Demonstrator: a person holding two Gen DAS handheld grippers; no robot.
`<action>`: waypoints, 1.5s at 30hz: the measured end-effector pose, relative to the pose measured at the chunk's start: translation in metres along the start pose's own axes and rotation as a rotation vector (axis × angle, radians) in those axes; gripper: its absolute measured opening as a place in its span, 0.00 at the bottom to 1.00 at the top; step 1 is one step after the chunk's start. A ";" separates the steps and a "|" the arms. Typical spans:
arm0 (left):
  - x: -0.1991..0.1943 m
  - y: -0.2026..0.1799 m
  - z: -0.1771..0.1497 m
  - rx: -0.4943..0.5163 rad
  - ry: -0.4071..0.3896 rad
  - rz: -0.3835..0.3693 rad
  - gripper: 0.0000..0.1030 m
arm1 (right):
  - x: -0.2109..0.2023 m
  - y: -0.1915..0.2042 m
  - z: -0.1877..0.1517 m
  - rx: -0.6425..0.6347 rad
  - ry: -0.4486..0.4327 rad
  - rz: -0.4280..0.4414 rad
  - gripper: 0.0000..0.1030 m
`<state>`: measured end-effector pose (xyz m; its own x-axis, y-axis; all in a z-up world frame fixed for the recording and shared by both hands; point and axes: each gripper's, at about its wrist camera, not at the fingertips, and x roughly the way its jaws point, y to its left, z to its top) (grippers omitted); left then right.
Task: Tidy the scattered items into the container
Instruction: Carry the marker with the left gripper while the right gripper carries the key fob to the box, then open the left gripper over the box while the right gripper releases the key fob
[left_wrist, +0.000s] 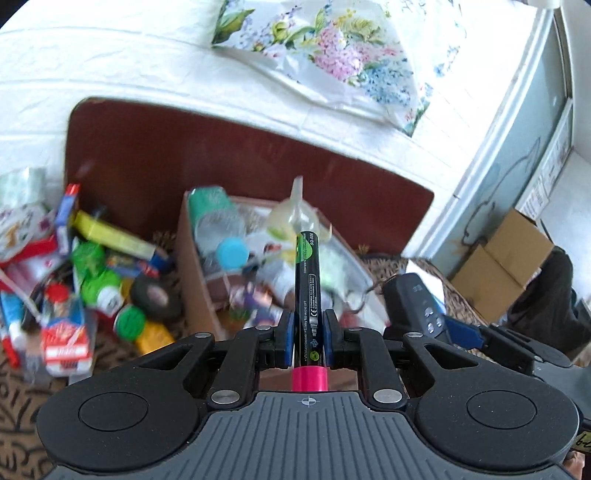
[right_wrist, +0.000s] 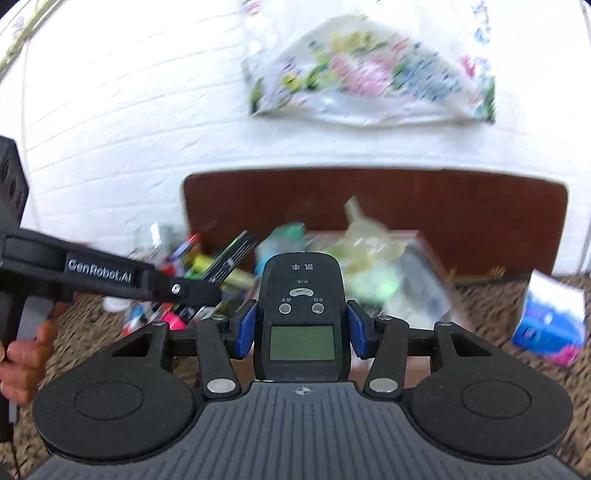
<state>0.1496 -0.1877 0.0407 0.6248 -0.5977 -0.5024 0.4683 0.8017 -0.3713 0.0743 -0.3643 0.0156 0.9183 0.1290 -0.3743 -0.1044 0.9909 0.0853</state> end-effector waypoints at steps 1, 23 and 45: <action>0.007 -0.003 0.006 -0.001 -0.002 0.008 0.12 | 0.007 -0.007 0.006 0.011 -0.008 -0.008 0.53; 0.141 0.011 0.028 -0.028 0.055 0.131 0.41 | 0.141 -0.055 0.003 -0.010 0.094 -0.065 0.54; 0.068 -0.010 -0.011 0.060 0.009 0.211 1.00 | 0.060 -0.036 -0.001 -0.098 0.047 -0.144 1.00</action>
<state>0.1807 -0.2369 0.0021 0.7071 -0.4168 -0.5712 0.3648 0.9070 -0.2103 0.1323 -0.3921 -0.0111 0.9077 -0.0148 -0.4193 -0.0124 0.9980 -0.0620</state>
